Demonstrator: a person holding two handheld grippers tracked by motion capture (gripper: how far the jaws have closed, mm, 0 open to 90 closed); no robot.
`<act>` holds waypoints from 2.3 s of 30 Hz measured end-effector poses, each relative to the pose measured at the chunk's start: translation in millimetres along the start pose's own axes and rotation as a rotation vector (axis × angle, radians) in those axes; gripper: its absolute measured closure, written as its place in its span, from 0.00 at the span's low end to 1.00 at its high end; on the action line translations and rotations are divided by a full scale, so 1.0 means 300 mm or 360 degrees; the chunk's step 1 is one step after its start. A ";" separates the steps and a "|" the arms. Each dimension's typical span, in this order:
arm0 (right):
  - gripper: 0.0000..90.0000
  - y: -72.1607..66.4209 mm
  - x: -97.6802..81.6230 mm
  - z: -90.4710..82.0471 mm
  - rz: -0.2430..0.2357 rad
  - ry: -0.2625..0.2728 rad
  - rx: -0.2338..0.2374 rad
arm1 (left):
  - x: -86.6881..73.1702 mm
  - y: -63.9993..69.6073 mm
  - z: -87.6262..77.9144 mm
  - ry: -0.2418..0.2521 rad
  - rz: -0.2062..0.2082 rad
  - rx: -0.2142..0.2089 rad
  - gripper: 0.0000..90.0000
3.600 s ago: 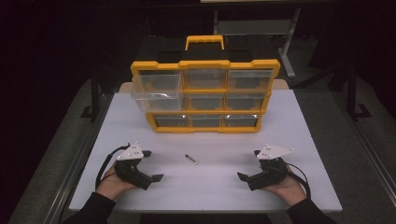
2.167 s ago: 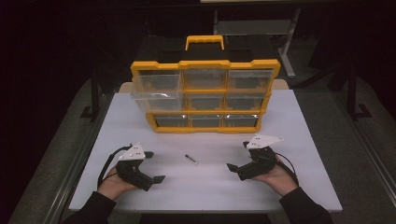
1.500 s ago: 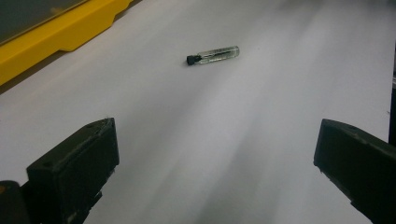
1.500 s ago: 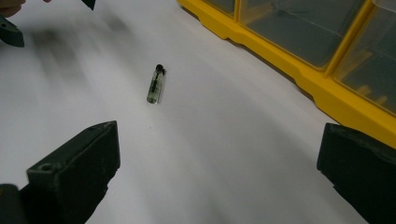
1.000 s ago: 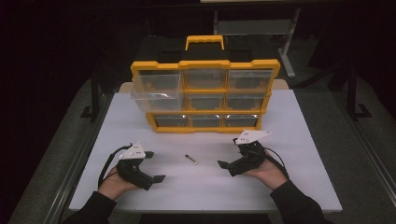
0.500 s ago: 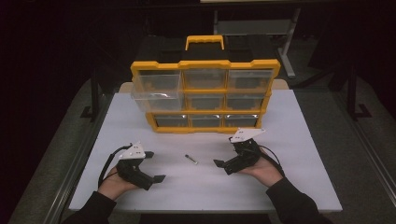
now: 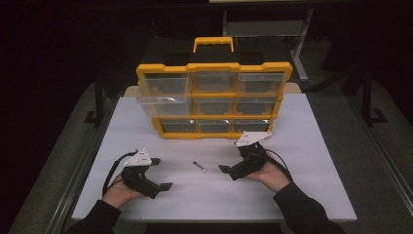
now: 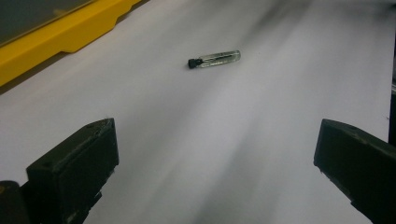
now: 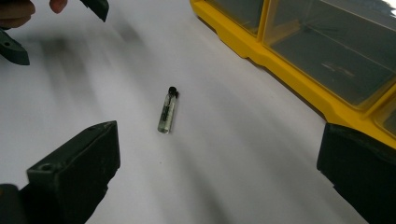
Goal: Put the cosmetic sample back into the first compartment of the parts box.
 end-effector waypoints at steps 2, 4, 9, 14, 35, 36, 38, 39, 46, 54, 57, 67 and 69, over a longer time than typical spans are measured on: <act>0.00 -0.003 0.004 0.004 -0.0001 0.0000 0.0003 | 0.003 0.000 -0.001 0.0006 0.0007 0.0005 0.00; 0.00 -0.005 0.006 0.008 -0.0004 0.0000 0.0005 | 0.001 -0.001 -0.001 -0.0001 0.0021 0.0011 0.00; 0.00 -0.011 0.009 0.020 -0.0011 -0.0008 0.0013 | 0.004 -0.003 0.003 0.0006 0.0024 0.0002 0.00; 0.00 -0.020 0.017 0.031 -0.0023 -0.0013 0.0023 | 0.002 -0.004 0.005 0.0001 0.0023 0.0001 0.00; 0.00 -0.046 0.053 0.071 -0.0041 -0.0027 0.0054 | 0.002 -0.003 0.004 -0.0011 0.0023 -0.0001 0.00; 0.00 -0.048 0.054 0.074 -0.0043 -0.0029 0.0056 | 0.002 -0.002 0.004 -0.0013 0.0026 0.0000 0.00; 0.00 -0.050 0.055 0.077 -0.0044 -0.0037 0.0058 | 0.002 -0.001 0.005 -0.0013 0.0028 -0.0002 0.00; 0.00 -0.051 0.056 0.078 -0.0050 -0.0038 0.0058 | 0.002 -0.001 0.005 -0.0013 0.0029 -0.0001 0.00; 0.00 -0.057 0.069 0.089 -0.0059 -0.0035 0.0064 | 0.003 -0.001 0.005 -0.0012 0.0032 -0.0002 0.00; 0.00 -0.068 0.085 0.105 -0.0063 -0.0045 0.0072 | 0.004 0.000 0.005 -0.0008 0.0040 0.0001 0.00; 0.00 -0.070 0.089 0.108 -0.0063 -0.0043 0.0075 | 0.004 0.001 0.006 -0.0008 0.0038 0.0000 0.00; 0.00 -0.090 0.108 0.133 -0.0075 -0.0045 0.0102 | 0.005 0.002 0.005 -0.0004 0.0045 0.0002 0.00; 0.00 -0.094 0.111 0.138 -0.0073 -0.0055 0.0104 | 0.005 0.001 0.004 -0.0004 0.0048 0.0007 0.00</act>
Point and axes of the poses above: each handheld gripper's, and its own axes: z roughly forward along the jaws, x roughly out of its top, y roughly to its right, the point moved 10 cm from there along z, roughly forward along the jaws, and after that the axes turned 15 degrees about -x, right-handed, at the moved point
